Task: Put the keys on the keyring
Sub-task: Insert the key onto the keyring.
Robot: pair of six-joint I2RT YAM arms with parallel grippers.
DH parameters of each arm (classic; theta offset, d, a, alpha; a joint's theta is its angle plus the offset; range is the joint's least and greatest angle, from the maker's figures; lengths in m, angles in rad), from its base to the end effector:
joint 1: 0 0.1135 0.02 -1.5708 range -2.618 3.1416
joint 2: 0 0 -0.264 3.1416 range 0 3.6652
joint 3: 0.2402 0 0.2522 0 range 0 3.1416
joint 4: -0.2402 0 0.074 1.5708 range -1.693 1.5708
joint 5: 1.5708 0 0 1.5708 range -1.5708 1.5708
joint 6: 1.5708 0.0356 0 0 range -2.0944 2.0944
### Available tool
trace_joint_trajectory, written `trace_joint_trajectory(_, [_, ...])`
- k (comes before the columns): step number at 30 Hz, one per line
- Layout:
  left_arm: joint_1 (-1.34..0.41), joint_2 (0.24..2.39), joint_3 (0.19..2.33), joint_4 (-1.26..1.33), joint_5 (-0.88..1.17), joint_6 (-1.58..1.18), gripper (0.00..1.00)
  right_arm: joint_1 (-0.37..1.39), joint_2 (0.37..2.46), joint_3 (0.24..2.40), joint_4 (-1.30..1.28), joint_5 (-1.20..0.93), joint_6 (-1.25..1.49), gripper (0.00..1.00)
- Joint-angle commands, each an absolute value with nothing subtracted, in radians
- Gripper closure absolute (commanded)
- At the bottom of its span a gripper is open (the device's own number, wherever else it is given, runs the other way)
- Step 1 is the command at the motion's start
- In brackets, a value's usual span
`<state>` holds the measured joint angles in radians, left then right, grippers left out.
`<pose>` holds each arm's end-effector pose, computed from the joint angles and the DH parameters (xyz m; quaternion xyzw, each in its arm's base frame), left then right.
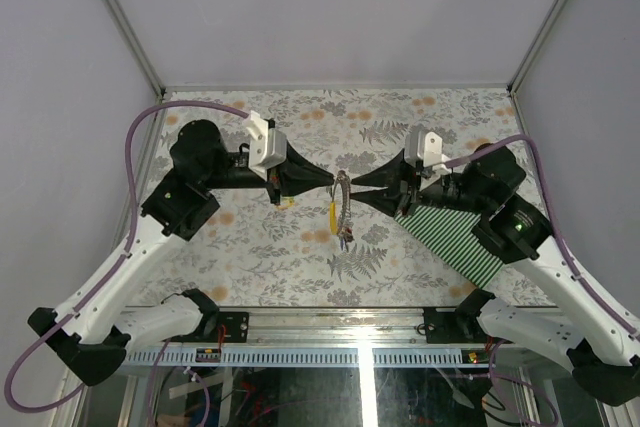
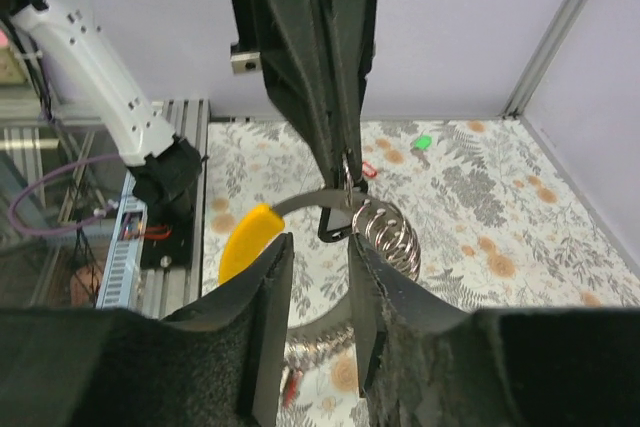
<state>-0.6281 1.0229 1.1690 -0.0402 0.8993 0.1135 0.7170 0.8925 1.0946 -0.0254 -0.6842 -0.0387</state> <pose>0.1549 -0.1470 0.4440 0.5194 0.4442 -0.4515 0.5736 0.1226 0.1367 0.4449 -0.4622 0.4672 0.4434 0.6095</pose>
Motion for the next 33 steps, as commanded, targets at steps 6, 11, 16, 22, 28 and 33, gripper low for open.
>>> trace_joint_trajectory(6, [-0.634, 1.116, 1.425, -0.691, 0.919, 0.488, 1.00, 0.715, 0.918, 1.162, -0.181, -0.752, -0.120, 0.56])
trace_joint_trajectory(11, [-0.633, 1.150, 1.486, -0.801, 0.891, 0.549, 1.00, 0.715, 0.950, 1.151, -0.100, -0.795, -0.073, 0.55])
trace_joint_trajectory(16, [-0.635, 1.155, 1.504, -0.822, 0.890, 0.562, 1.00, 0.715, 0.998, 1.152, -0.032, -0.839, -0.025, 0.54])
trace_joint_trajectory(22, [-0.638, 1.163, 1.505, -0.822, 0.896, 0.562, 1.00, 0.715, 1.055, 1.153, 0.025, -0.859, 0.025, 0.52])
trace_joint_trajectory(28, [-0.641, 1.167, 1.505, -0.822, 0.897, 0.562, 1.00, 0.716, 1.082, 1.140, 0.076, -0.881, 0.062, 0.54])
trace_joint_trajectory(33, [-0.643, 1.170, 1.506, -0.825, 0.902, 0.562, 1.00, 0.716, 1.099, 1.135, 0.079, -0.881, 0.066, 0.57])
